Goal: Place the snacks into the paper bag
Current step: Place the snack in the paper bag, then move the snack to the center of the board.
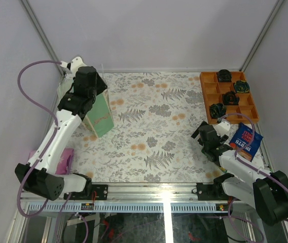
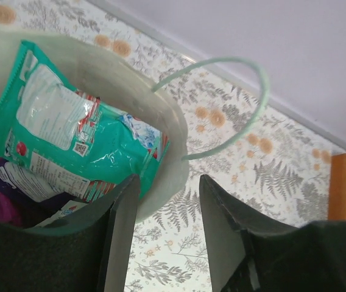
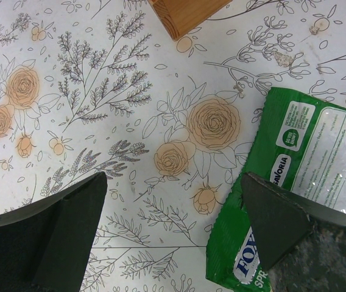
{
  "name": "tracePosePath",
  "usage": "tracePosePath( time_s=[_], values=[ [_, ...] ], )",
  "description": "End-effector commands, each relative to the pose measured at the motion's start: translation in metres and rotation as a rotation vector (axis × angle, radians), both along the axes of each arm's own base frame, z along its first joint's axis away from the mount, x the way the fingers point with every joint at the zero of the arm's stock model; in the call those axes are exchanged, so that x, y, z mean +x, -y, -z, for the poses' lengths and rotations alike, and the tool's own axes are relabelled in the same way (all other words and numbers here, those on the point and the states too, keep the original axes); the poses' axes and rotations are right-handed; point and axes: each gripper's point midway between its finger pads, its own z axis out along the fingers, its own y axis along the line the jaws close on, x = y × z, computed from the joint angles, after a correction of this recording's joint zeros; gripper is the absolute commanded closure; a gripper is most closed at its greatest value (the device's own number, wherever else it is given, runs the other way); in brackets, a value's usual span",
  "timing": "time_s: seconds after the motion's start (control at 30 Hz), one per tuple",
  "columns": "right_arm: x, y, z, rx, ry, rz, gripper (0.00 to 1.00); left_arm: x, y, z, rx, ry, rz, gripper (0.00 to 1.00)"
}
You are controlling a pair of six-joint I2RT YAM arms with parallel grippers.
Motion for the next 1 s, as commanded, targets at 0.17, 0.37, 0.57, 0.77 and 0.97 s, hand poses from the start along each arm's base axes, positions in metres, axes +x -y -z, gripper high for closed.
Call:
tracePosePath(
  time_s=[0.17,0.37,0.57,0.77,0.97],
  values=[
    [0.016,-0.007,-0.021,0.024,0.062,-0.009,0.01,-0.036,0.017,-0.077,-0.024,0.171,0.054,0.50],
    [0.015,-0.005,-0.023,0.021,0.070,0.001,0.01,-0.058,0.070,-0.072,-0.034,0.185,0.154,0.46],
    [0.013,0.000,-0.029,0.015,0.096,0.019,0.01,-0.075,0.127,-0.035,-0.054,0.176,0.277,0.40],
    [0.010,0.007,-0.033,0.003,0.117,0.040,0.01,-0.084,0.160,0.014,-0.056,0.126,0.343,0.38],
    [0.009,0.008,-0.038,-0.004,0.126,0.036,0.01,-0.096,0.185,0.063,-0.066,0.098,0.424,0.32]
  ],
)
